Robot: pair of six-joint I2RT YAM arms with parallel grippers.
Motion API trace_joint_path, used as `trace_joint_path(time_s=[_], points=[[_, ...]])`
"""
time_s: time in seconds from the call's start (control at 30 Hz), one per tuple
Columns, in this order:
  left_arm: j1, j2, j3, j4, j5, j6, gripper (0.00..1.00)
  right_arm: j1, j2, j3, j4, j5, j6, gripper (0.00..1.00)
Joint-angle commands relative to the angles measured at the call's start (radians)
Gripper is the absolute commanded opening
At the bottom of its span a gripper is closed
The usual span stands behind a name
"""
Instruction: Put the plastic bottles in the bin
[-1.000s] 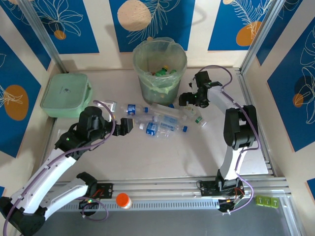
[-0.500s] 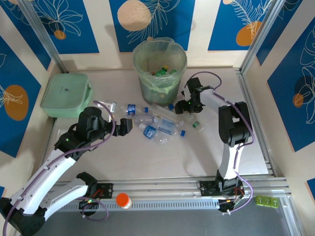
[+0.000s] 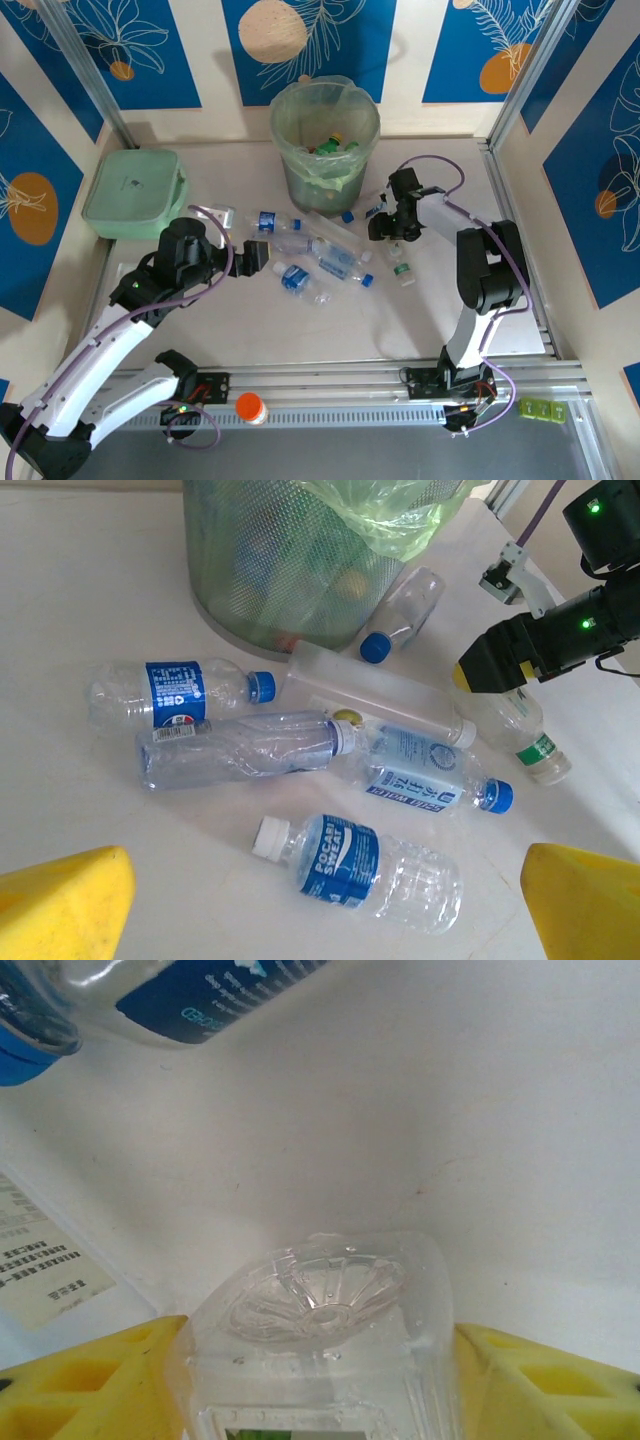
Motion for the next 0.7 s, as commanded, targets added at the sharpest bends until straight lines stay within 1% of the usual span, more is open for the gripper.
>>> trace_joint_path(time_s=[0.0,0.07,0.13,0.23,0.33,0.4,0.43,0.67], points=[[0.008,-0.009,-0.011,-0.003,-0.017,0.027,0.98,0.005,-0.006,-0.011,-0.017,0.033,0.023,0.77],[0.008,-0.011,-0.011,-0.004,-0.018,0.028,0.98,0.017,-0.006,-0.024,-0.022,0.043,0.026,0.82],[0.008,-0.009,-0.012,-0.003,-0.02,0.028,0.99,0.026,-0.008,-0.035,-0.028,0.057,0.035,0.82],[0.011,-0.005,-0.011,-0.004,-0.022,0.028,0.99,0.031,-0.02,-0.055,-0.021,0.091,0.047,0.75],[0.011,-0.003,-0.012,-0.006,-0.025,0.03,0.99,0.027,-0.039,-0.063,-0.014,0.129,0.058,0.65],[0.011,-0.003,-0.012,-0.006,-0.029,0.031,0.99,0.025,-0.058,-0.065,-0.012,0.151,0.065,0.55],[0.012,-0.003,-0.012,-0.006,-0.031,0.031,0.99,0.024,-0.07,-0.065,-0.011,0.159,0.069,0.53],[0.013,-0.009,-0.008,-0.01,-0.04,0.029,0.99,0.02,-0.207,-0.047,-0.044,0.173,0.104,0.48]])
